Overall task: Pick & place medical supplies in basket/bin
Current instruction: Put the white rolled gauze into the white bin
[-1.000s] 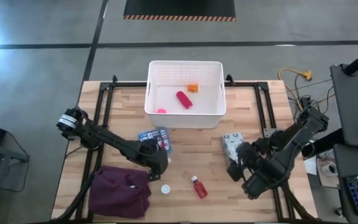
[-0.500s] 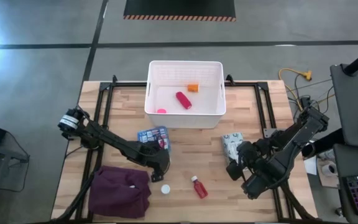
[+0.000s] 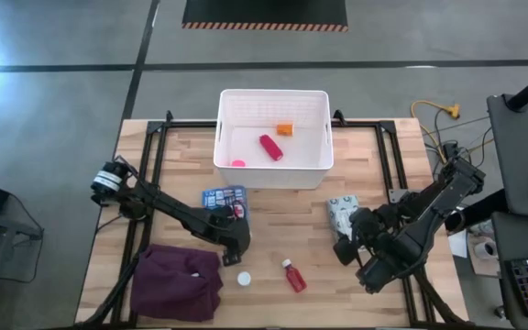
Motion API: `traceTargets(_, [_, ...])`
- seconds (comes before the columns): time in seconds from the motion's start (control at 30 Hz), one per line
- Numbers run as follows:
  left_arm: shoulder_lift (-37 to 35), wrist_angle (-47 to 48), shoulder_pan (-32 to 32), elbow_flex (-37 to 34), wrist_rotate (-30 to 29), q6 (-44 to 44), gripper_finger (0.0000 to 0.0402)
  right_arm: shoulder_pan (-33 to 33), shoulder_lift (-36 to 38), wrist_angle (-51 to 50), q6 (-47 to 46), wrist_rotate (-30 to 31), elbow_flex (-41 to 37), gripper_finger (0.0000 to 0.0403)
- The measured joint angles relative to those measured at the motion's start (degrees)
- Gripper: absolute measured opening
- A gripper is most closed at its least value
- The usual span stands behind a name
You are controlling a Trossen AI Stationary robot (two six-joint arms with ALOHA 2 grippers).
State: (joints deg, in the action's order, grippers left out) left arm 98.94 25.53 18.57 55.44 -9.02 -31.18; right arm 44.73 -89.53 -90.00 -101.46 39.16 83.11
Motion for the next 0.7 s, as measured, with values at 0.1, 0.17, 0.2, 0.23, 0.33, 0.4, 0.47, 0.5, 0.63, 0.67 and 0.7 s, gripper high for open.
traceTargets(0.1, [0.0, -0.1, 0.0, 0.0, 0.0, 0.0, 0.0169, 0.0, 0.0, 0.0, 0.2, 0.1, 0.0, 0.0329])
traceTargets(0.17, [0.0, 0.0, 0.0, 0.1, 0.2, 0.0, 0.0130, 0.0, 0.0, 0.0, 0.9, 0.1, 0.0, 0.0329])
traceTargets(0.2, [0.0, 0.1, 0.0, 0.5, 0.4, 0.0, 0.0108, 0.0, 0.0, 0.0, 1.0, 0.1, 0.0, 0.0329])
traceTargets(0.23, [0.1, 0.1, 0.0, 1.1, 0.6, 0.0, 0.0088, 0.0, 0.0, 0.0, 1.2, 0.1, 0.0, 0.0329])
traceTargets(0.33, [-0.7, 0.1, 0.1, 3.9, 0.6, 0.0, 0.0030, 0.0, 0.1, 0.0, 1.7, 1.3, 0.0, 0.0329])
traceTargets(0.4, [-1.8, -0.1, 0.1, 6.3, 0.0, 0.4, 0.0023, 0.0, 0.2, 0.2, 1.7, 3.6, 0.0, 0.0329])
traceTargets(0.47, [-3.1, 0.1, 0.2, 9.1, -1.8, 2.1, 0.0023, 0.0, 0.3, 0.0, 1.6, 6.1, 0.0, 0.0329])
traceTargets(0.5, [-3.6, 0.5, 0.0, 10.8, -2.8, 3.2, 0.0024, 0.0, 0.3, 0.0, 1.9, 7.3, 0.2, 0.0329])
traceTargets(0.63, [-5.9, 3.6, -0.6, 20.9, -9.0, 9.1, 0.0029, 0.0, 0.3, 0.0, 3.9, 11.7, 1.4, 0.0329])
traceTargets(0.67, [-6.4, 3.8, -0.6, 23.7, -11.1, 11.5, 0.0029, 0.0, 0.3, 0.0, 4.2, 12.9, 1.7, 0.0329])
traceTargets(0.7, [-6.8, 3.9, -0.6, 26.6, -13.2, 14.3, 0.0029, 0.0, 0.3, 0.0, 4.4, 14.0, 2.1, 0.0329])
